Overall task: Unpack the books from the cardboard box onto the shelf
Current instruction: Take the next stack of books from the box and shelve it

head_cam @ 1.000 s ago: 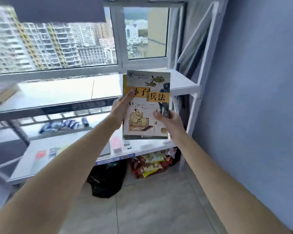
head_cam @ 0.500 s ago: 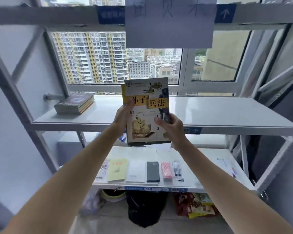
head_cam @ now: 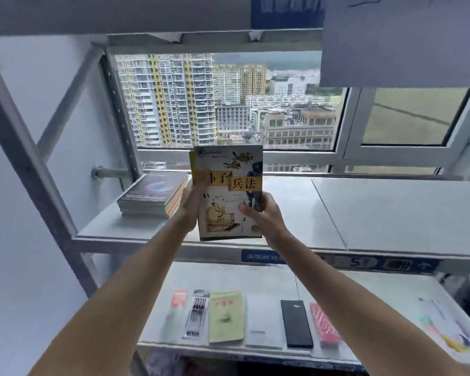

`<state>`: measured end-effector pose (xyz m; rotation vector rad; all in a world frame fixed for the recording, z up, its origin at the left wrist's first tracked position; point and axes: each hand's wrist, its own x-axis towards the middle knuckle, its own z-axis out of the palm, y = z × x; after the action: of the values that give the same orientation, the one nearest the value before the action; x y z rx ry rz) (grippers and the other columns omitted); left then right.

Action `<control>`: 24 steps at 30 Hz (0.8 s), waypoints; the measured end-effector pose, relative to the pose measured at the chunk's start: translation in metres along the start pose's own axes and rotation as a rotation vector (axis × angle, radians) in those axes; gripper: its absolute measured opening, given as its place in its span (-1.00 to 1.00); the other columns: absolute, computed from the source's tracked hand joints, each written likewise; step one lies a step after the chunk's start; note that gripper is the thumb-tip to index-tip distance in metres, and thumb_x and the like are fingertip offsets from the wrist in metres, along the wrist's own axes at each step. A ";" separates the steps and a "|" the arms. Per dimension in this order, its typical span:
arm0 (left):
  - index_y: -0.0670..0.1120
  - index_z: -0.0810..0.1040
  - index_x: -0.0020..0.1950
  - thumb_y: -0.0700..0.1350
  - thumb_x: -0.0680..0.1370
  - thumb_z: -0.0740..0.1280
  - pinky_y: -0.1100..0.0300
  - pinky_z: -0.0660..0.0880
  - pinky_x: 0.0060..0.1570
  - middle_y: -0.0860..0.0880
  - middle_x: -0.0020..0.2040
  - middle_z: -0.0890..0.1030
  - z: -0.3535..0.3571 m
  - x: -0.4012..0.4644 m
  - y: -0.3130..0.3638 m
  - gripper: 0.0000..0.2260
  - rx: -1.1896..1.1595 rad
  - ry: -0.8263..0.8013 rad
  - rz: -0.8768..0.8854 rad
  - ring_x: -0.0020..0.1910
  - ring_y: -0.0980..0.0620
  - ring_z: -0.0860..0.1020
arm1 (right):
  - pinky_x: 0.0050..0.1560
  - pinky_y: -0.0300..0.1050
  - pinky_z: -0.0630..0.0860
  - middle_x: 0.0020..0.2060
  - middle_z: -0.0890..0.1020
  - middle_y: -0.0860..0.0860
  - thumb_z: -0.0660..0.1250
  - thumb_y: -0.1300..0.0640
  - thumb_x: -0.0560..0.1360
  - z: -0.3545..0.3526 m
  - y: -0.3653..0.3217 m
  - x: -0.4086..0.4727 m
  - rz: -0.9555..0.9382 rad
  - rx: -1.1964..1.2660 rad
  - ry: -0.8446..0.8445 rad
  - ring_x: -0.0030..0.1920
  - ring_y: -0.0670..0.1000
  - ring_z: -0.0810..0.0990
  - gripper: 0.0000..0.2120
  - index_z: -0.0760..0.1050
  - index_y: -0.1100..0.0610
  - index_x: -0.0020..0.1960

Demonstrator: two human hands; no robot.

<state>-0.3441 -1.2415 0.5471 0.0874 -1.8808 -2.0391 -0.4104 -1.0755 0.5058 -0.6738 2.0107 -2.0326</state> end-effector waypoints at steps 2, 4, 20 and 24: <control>-0.24 0.47 0.37 0.29 0.49 0.30 -0.19 0.59 0.09 -0.25 0.17 0.65 -0.017 0.017 -0.003 -0.31 -0.002 -0.007 0.044 0.09 -0.20 0.67 | -0.12 0.16 0.65 0.07 0.61 0.09 0.44 0.09 0.46 0.016 0.007 0.025 0.015 -0.010 0.012 0.08 0.16 0.61 -0.56 0.35 0.13 0.25; -0.28 0.44 0.36 0.40 0.29 0.42 -0.15 0.60 0.08 -0.29 0.19 0.63 -0.030 0.034 -0.009 -0.09 -0.005 -0.007 0.066 0.11 -0.24 0.65 | -0.04 0.27 0.62 0.09 0.61 0.10 0.43 0.13 0.47 0.024 0.014 0.044 0.013 -0.035 0.020 0.10 0.17 0.60 -0.57 0.33 0.14 0.25; -0.24 0.44 0.25 0.23 0.36 0.43 -0.25 0.60 -0.01 -0.24 0.08 0.66 -0.059 0.087 -0.067 -0.33 0.134 0.127 0.083 0.03 -0.21 0.66 | 0.04 0.08 0.63 0.22 0.51 0.24 0.43 0.19 0.47 0.039 0.056 0.081 -0.071 -0.115 0.043 0.20 0.19 0.56 -0.63 0.46 0.17 0.24; -0.15 0.55 0.18 0.34 0.36 0.40 -0.20 0.61 0.03 -0.18 0.06 0.69 -0.068 0.127 -0.053 -0.35 0.194 0.084 -0.126 -0.01 -0.19 0.69 | -0.20 -0.12 0.56 0.22 0.51 0.15 0.44 -0.01 0.44 0.043 0.042 0.101 0.191 -0.125 0.047 0.13 0.18 0.59 -0.59 0.48 0.09 0.24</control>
<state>-0.4550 -1.3421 0.5134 0.3441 -2.0622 -1.8928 -0.4871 -1.1614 0.4812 -0.4398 2.1524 -1.8436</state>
